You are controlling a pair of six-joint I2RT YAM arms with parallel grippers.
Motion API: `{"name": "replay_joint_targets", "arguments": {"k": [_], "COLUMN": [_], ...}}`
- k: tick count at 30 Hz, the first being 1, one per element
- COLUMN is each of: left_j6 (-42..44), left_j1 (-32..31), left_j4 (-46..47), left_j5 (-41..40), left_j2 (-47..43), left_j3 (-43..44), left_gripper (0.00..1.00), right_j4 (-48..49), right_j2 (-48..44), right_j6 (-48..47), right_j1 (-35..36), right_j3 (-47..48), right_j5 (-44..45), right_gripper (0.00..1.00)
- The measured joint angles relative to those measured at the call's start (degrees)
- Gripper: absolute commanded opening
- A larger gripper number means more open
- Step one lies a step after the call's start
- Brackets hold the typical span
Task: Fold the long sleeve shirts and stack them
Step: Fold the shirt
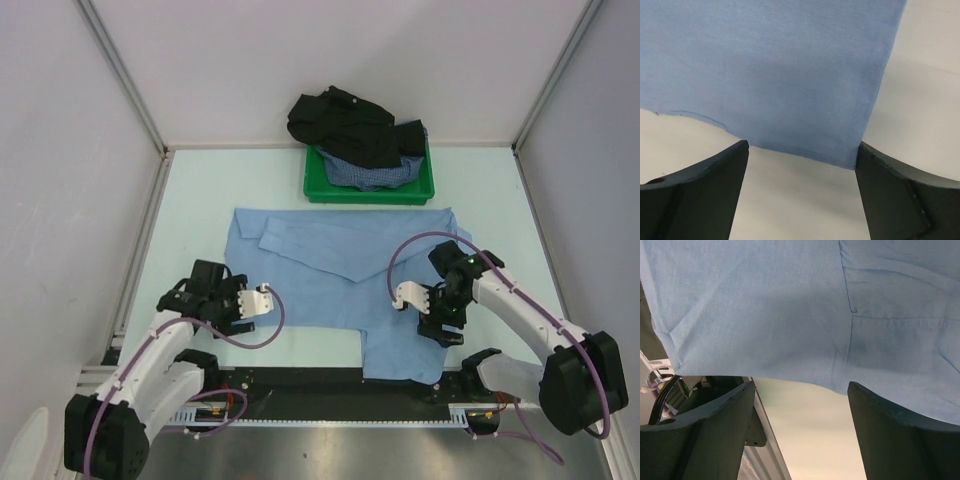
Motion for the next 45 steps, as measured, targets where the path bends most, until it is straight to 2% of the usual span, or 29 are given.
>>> {"name": "replay_joint_targets", "arguments": {"k": [3, 5, 8, 11, 16, 23, 28, 32, 34, 36, 37, 38, 39, 45], "left_j6": [1.51, 2.49, 3.50, 3.85, 2.95, -0.68, -1.16, -0.96, -0.59, -0.17, 0.17, 0.63, 1.64, 10.80], "left_j1": [0.00, -0.04, -0.09, -0.09, -0.09, 0.35, 5.49, 13.29, 16.11, 17.31, 17.59, 17.73, 17.73, 16.76], "left_j4": [-2.34, -4.57, -7.98, -9.42, -9.29, -7.17, -7.50, -9.22, -9.70, -9.94, -10.05, -10.32, -10.91, -15.32], "left_j5": [0.42, 0.61, 1.18, 1.84, 2.01, 2.93, 6.56, 10.05, 11.32, 11.85, 12.02, 12.20, 12.37, 10.82], "left_j2": [-2.82, -2.99, -1.03, 1.64, 3.45, 2.14, 2.58, 6.99, 8.52, 9.07, 9.03, 8.83, 8.48, 2.32], "left_j3": [0.02, 0.20, 1.31, 2.21, 2.91, 2.91, 3.23, 6.34, 8.07, 8.98, 9.11, 9.11, 9.11, 7.21], "left_gripper": [0.89, 0.91, 0.93, 0.93, 0.93, 0.94, 0.95, 0.94, 0.94, 0.94, 0.93, 0.93, 0.90, 0.81], "right_j4": [-0.85, -2.21, -4.57, -6.21, -7.63, -4.37, 1.44, 4.07, 4.79, 5.40, 5.75, 6.12, 6.49, 7.56], "right_j2": [-2.21, -3.82, -4.90, -4.22, 2.16, 4.02, 4.87, 5.79, 6.01, 6.05, 6.14, 6.36, 6.71, 7.74], "right_j6": [-0.76, -1.60, -2.75, -3.48, -1.60, 7.32, 12.02, 13.79, 14.12, 14.38, 14.56, 14.73, 14.93, 17.25], "right_j1": [0.15, 0.74, 1.75, 3.85, 11.61, 27.65, 32.76, 38.49, 40.94, 42.99, 43.98, 44.70, 45.24, 42.69], "right_j3": [0.00, 0.00, 0.00, 0.13, 2.64, 6.12, 4.55, 3.26, 3.06, 2.84, 2.62, 2.40, 2.16, 1.73], "right_j5": [0.17, -0.07, -0.81, -1.49, -2.97, -4.42, -3.39, -2.71, -2.67, -2.58, -2.47, -2.29, -2.16, -1.09], "right_gripper": [0.82, 0.86, 0.91, 0.90, 0.88, 0.82, 0.72, 0.68, 0.62, 0.51, 0.32, 0.21, 0.00, 0.00]}}
